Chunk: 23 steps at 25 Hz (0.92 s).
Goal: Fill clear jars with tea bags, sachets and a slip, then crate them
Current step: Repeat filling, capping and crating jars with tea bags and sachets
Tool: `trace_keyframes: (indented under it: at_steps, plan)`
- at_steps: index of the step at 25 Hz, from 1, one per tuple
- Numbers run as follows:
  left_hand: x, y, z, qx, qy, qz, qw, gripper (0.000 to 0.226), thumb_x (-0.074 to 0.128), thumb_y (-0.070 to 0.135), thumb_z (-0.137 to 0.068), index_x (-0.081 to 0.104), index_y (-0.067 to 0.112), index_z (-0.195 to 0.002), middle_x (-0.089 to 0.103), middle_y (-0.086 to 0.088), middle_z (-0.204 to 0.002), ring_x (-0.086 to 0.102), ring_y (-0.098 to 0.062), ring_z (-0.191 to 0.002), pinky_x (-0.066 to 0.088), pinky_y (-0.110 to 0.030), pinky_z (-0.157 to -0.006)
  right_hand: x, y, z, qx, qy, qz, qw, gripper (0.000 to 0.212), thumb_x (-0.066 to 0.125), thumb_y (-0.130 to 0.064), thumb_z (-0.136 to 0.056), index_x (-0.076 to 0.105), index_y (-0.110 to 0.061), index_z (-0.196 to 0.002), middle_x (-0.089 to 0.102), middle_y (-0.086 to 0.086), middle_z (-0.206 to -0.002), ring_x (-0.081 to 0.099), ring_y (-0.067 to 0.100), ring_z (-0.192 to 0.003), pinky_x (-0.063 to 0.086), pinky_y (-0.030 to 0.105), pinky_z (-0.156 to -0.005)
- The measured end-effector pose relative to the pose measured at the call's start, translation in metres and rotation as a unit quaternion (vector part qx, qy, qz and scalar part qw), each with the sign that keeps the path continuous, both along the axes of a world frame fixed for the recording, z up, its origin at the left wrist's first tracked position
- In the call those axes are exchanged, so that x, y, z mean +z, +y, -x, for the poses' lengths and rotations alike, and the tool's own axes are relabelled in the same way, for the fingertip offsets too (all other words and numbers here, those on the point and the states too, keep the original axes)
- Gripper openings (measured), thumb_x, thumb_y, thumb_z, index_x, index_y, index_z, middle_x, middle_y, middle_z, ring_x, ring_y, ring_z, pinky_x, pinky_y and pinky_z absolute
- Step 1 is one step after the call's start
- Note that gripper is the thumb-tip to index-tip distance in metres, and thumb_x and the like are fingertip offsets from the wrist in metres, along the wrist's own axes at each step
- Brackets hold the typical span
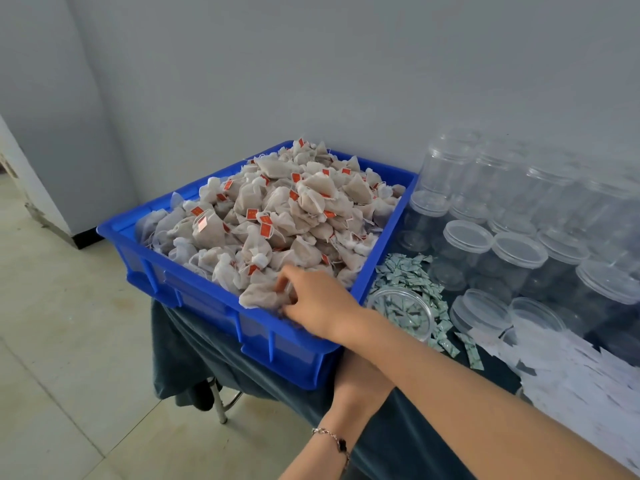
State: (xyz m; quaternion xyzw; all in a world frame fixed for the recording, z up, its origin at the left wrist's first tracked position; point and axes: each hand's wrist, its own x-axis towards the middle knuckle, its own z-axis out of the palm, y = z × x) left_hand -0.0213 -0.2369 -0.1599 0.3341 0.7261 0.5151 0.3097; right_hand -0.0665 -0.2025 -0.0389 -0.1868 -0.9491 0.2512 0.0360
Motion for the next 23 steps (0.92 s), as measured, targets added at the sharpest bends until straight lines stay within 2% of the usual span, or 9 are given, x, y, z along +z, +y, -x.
trace_keyframes:
  at_steps: [2,5,7,10,13,15,17,19,23]
  plan:
    - [-0.001,0.005,0.003,-0.017,-0.011,-0.025,0.999,0.062,0.079,0.021,-0.075,0.050,0.020,-0.130,0.062,0.000,-0.122,0.060,-0.017,-0.111,0.048,-0.023,-0.089,0.009,0.003,-0.006,-0.029,0.057,0.011,0.998,0.018,0.056,-0.010,-0.088,0.057,-0.016,-0.105,0.062,0.002,-0.093,0.059,0.017,-0.082,0.052,0.034,-0.072]
    - [-0.001,0.006,0.004,-0.026,-0.030,-0.074,0.996,0.095,0.083,0.051,-0.057,0.038,0.032,-0.138,0.052,0.012,-0.132,0.051,-0.007,-0.122,0.043,-0.026,-0.102,0.036,0.015,-0.032,-0.068,0.140,0.003,0.988,0.023,0.056,-0.005,-0.084,0.056,-0.024,-0.097,0.057,-0.003,-0.087,0.056,0.009,-0.077,0.049,0.020,-0.066]
    - [-0.005,0.012,0.002,-0.007,-0.027,-0.083,0.996,0.103,0.081,0.067,-0.048,0.033,0.043,-0.136,0.048,0.022,-0.135,0.045,-0.001,-0.127,0.039,-0.027,-0.106,0.053,0.027,-0.059,-0.095,0.158,-0.028,0.982,0.032,0.056,0.002,-0.081,0.056,-0.028,-0.092,0.055,-0.010,-0.084,0.054,0.001,-0.075,0.047,0.016,-0.067]
    - [-0.010,0.018,0.002,0.002,-0.014,-0.096,0.995,0.110,0.073,0.082,-0.039,0.025,0.056,-0.135,0.040,0.029,-0.140,0.036,0.005,-0.132,0.033,-0.029,-0.112,0.065,0.048,-0.096,-0.142,0.159,-0.061,0.975,0.030,0.057,0.004,-0.081,0.063,-0.026,-0.084,0.058,-0.016,-0.080,0.053,-0.012,-0.076,0.039,0.002,-0.067]
    - [-0.013,0.020,0.002,-0.001,-0.010,-0.099,0.995,0.107,0.071,0.085,-0.036,0.019,0.068,-0.129,0.037,0.032,-0.141,0.034,0.009,-0.132,0.032,-0.026,-0.112,0.063,0.062,-0.114,-0.166,0.108,-0.071,0.978,0.022,0.062,-0.004,-0.084,0.064,-0.026,-0.088,0.063,-0.016,-0.077,0.057,-0.012,-0.072,0.041,0.002,-0.062]
    - [-0.017,0.021,0.003,0.002,-0.014,-0.106,0.994,0.109,0.071,0.084,-0.037,0.020,0.065,-0.131,0.037,0.030,-0.141,0.034,0.009,-0.132,0.033,-0.026,-0.112,0.055,0.065,-0.116,-0.154,0.040,-0.058,0.986,0.017,0.064,-0.010,-0.085,0.066,-0.026,-0.091,0.065,-0.014,-0.081,0.059,-0.008,-0.070,0.044,0.007,-0.059]
    - [-0.016,0.022,0.003,0.000,-0.009,-0.102,0.995,0.110,0.071,0.084,-0.037,0.019,0.065,-0.132,0.036,0.029,-0.143,0.034,0.007,-0.133,0.034,-0.028,-0.113,0.048,0.062,-0.110,-0.141,0.023,-0.071,0.987,0.012,0.064,-0.019,-0.087,0.068,-0.026,-0.096,0.066,-0.015,-0.086,0.060,-0.006,-0.078,0.046,0.011,-0.068]
    - [-0.015,0.022,0.003,-0.005,-0.006,-0.097,0.995,0.107,0.072,0.083,-0.038,0.016,0.070,-0.128,0.035,0.031,-0.142,0.034,0.007,-0.133,0.033,-0.028,-0.113,0.045,0.055,-0.093,-0.119,0.058,-0.077,0.988,0.010,0.062,-0.023,-0.089,0.067,-0.027,-0.097,0.067,-0.015,-0.088,0.060,-0.005,-0.082,0.048,0.015,-0.074]
    - [-0.020,0.023,0.005,-0.022,-0.032,-0.126,0.991,0.104,0.083,0.064,-0.051,0.028,0.051,-0.138,0.046,0.029,-0.137,0.042,0.006,-0.129,0.039,-0.029,-0.109,0.031,0.049,-0.041,-0.071,0.024,-0.097,0.992,0.016,0.055,-0.025,-0.093,0.063,-0.022,-0.106,0.067,-0.007,-0.098,0.061,0.006,-0.085,0.052,0.025,-0.078]
